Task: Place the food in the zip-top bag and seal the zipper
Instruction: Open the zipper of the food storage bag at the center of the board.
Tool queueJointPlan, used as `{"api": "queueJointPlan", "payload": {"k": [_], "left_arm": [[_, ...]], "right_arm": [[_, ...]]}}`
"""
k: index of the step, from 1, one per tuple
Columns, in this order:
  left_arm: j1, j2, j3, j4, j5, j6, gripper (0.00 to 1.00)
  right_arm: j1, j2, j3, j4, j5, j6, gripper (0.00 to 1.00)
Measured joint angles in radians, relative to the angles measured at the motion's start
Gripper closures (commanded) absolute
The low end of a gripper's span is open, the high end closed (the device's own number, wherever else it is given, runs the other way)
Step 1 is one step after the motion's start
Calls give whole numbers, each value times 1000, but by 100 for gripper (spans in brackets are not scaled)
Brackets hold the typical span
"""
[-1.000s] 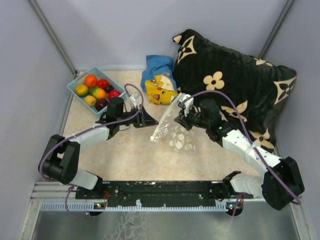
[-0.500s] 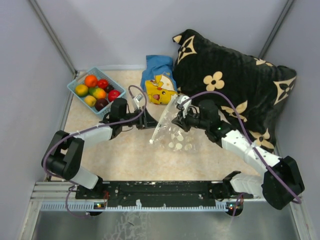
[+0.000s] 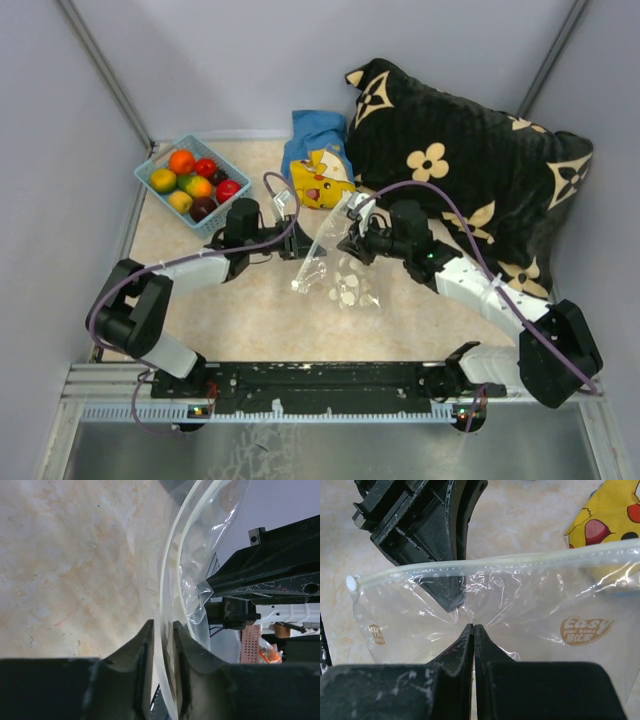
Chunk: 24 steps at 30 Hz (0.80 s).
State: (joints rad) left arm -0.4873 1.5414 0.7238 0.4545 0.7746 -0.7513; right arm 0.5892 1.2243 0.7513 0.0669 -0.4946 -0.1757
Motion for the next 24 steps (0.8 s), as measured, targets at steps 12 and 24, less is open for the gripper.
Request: {"api": "queueJointPlan", "payload": {"k": [12, 24], "left_arm": [[-31, -111, -38, -22, -120, 48, 100], [-222, -321, 41, -301, -607, 246, 100]], "right_arm": [[31, -7, 0, 14, 80, 128, 76], [70, -103, 31, -61, 244, 454, 49]]}}
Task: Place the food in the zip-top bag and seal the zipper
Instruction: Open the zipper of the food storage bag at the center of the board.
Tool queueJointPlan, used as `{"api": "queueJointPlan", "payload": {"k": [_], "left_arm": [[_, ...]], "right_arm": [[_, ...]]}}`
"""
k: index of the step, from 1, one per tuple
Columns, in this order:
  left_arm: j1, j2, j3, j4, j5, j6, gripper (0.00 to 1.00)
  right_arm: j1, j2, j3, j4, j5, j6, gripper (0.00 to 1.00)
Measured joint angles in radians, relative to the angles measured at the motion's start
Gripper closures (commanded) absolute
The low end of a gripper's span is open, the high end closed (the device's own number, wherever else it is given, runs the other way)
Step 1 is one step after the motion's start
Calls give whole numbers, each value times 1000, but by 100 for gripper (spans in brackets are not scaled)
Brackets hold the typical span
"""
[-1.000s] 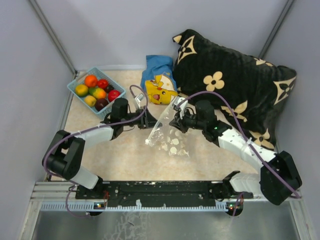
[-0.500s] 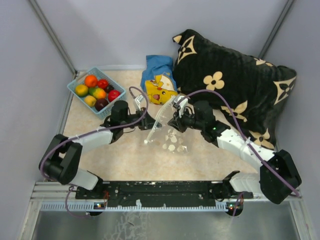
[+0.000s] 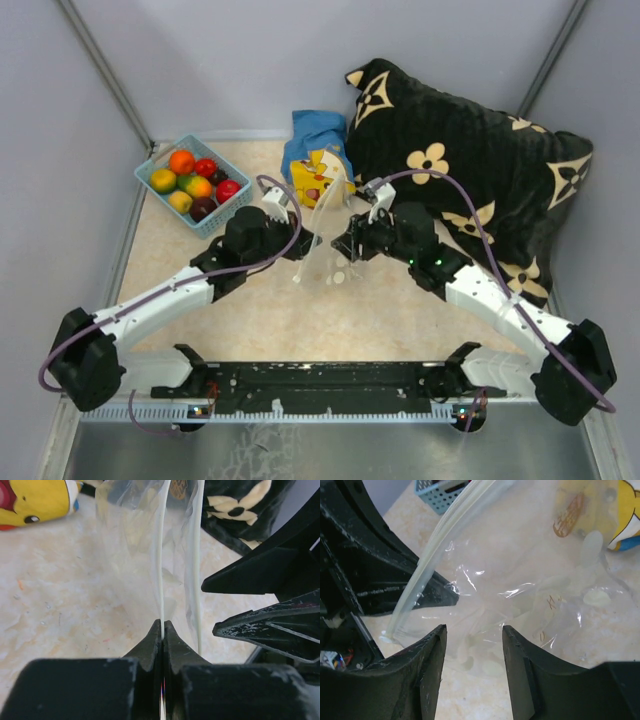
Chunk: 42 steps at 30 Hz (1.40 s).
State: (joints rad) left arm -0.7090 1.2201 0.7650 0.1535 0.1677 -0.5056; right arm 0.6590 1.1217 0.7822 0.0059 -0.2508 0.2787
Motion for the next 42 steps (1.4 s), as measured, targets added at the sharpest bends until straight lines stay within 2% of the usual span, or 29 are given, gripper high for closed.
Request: {"api": "queueJointPlan", "payload": {"k": [6, 11, 21, 24, 30, 32, 36, 42], "left_arm": [[-125, -11, 106, -106, -244, 82, 100], [-219, 26, 224, -172, -405, 151, 100], [-323, 157, 373, -256, -652, 265, 100], [-335, 171, 378, -268, -682, 277, 100], [-341, 173, 380, -269, -736, 287, 100], [-341, 172, 380, -268, -752, 290, 100], [-341, 167, 378, -257, -758, 290, 100], [-341, 164, 362, -238, -740, 269, 100]], "right_arm": [[0, -56, 54, -61, 52, 149, 39], [5, -64, 132, -85, 115, 225, 35], [13, -64, 192, -114, 225, 297, 34], [13, -64, 194, -129, 283, 298, 38], [14, -64, 171, -159, 409, 285, 69], [14, -64, 151, -181, 450, 275, 75], [14, -53, 137, -230, 519, 256, 76], [14, -28, 126, -201, 505, 260, 60]]}}
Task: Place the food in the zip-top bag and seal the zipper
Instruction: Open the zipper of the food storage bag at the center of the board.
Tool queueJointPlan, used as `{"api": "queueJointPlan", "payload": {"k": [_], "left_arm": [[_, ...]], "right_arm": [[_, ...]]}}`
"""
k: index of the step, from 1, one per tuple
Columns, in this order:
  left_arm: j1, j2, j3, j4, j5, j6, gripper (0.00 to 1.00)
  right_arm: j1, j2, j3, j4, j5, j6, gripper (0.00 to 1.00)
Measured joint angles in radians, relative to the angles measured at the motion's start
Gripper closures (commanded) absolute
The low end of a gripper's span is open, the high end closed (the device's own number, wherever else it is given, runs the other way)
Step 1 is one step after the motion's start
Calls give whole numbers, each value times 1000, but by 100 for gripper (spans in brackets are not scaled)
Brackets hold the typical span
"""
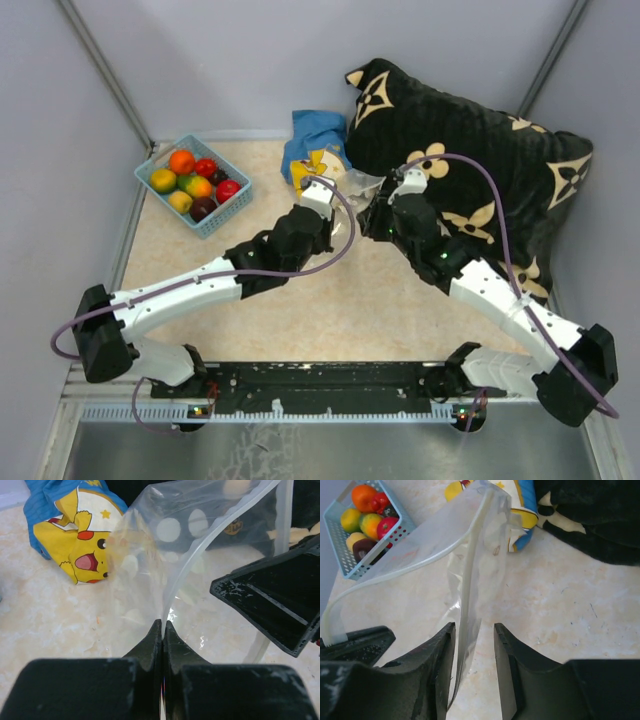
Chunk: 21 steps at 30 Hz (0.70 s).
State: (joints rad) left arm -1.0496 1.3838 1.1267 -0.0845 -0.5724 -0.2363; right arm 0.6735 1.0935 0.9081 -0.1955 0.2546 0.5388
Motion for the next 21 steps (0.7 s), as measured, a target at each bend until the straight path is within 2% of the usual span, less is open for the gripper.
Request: {"api": "queueJointPlan", "payload": {"k": [3, 4, 10, 12, 16, 21], "left_arm": [[0, 0, -5, 5, 8, -14, 100], [0, 0, -8, 10, 8, -19, 100], [0, 0, -16, 16, -15, -37, 100], [2, 0, -16, 7, -39, -38, 100], [25, 0, -16, -40, -65, -45, 100], [77, 0, -14, -122, -79, -56, 100]], "right_arm": [[0, 23, 0, 40, -14, 8, 60], [0, 32, -2, 53, -15, 13, 62], [1, 82, -8, 59, 5, 7, 88], [0, 85, -8, 35, 22, -1, 94], [0, 94, 12, -50, 40, -36, 99], [0, 148, 111, -198, 52, -105, 100]]}}
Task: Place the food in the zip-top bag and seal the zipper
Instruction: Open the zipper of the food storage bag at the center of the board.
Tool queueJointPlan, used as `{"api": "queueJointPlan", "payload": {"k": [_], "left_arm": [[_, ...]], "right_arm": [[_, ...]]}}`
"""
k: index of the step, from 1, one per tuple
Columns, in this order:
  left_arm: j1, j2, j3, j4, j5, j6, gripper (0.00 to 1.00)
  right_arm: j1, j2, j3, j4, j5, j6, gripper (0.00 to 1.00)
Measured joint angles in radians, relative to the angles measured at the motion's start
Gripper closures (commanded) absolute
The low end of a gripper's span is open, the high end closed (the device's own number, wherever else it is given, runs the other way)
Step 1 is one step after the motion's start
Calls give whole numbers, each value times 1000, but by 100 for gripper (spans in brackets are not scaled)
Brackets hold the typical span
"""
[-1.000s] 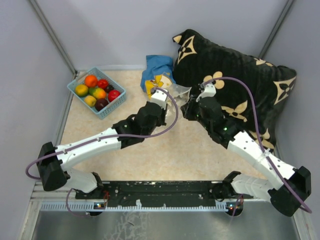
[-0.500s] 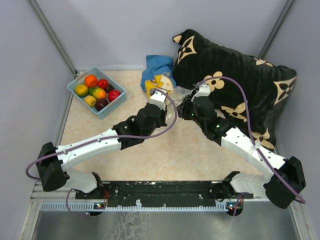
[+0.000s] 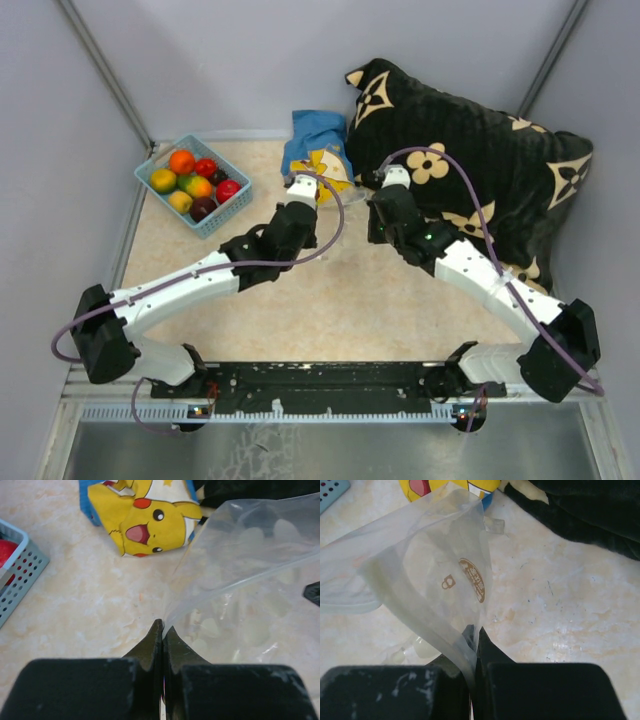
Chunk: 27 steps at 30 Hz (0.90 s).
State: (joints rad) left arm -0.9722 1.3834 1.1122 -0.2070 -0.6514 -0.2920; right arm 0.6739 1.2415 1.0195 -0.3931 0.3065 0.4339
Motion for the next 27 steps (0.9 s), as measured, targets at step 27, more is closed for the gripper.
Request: {"api": "queueJointPlan", "payload": {"k": [27], "left_arm": [[96, 35, 45, -141, 226, -53, 100]], "right_arm": [[0, 57, 170, -195, -117, -154, 100]]}}
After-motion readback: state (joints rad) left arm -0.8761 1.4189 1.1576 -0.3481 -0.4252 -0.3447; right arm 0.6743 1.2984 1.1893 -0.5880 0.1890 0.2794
